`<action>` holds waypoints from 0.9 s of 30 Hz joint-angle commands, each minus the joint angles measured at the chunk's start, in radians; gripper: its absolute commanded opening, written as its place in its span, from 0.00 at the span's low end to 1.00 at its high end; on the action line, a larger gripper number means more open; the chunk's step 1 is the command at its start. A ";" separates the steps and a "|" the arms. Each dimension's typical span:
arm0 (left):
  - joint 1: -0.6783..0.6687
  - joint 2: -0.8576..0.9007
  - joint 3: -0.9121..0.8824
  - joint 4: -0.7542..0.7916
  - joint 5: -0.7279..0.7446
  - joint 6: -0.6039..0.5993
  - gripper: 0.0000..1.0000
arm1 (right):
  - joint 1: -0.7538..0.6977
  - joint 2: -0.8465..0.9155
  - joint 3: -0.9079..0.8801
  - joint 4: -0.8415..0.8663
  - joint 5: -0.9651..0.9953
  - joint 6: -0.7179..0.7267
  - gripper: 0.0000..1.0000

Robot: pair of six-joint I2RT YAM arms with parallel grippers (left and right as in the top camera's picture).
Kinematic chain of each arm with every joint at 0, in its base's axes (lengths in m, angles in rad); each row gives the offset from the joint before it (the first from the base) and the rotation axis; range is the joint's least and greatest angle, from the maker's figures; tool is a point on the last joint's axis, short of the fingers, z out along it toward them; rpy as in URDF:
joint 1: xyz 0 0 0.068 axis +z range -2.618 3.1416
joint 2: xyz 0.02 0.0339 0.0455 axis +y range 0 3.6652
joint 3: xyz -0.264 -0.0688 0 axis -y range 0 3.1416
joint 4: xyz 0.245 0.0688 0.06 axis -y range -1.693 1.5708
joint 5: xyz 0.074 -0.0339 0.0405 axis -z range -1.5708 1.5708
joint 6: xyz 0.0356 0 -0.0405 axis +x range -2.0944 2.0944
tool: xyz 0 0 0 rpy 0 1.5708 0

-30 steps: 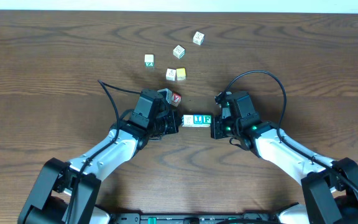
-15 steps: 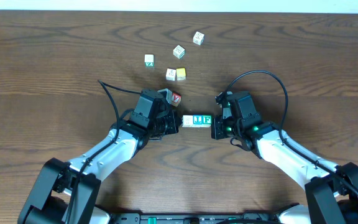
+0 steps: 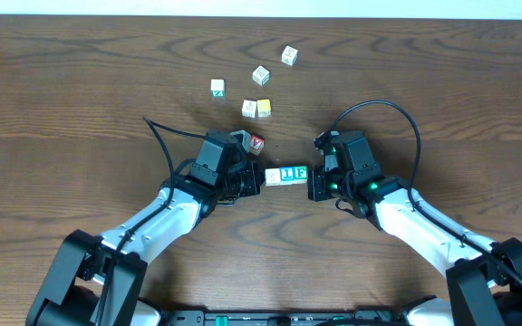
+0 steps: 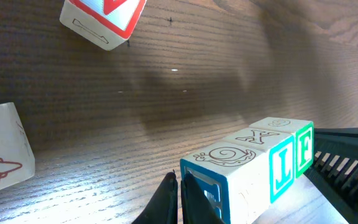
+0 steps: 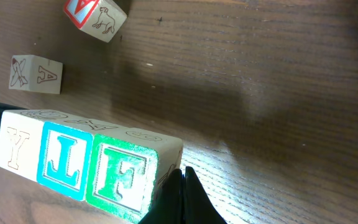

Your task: Lift 3 blocks

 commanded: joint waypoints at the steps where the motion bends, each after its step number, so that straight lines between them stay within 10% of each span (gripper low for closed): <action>1: -0.070 -0.021 0.063 0.038 0.187 -0.003 0.07 | 0.075 -0.031 0.053 0.030 -0.323 -0.023 0.01; 27: -0.069 -0.072 0.074 0.013 0.186 -0.005 0.07 | 0.075 -0.068 0.053 0.017 -0.323 -0.023 0.01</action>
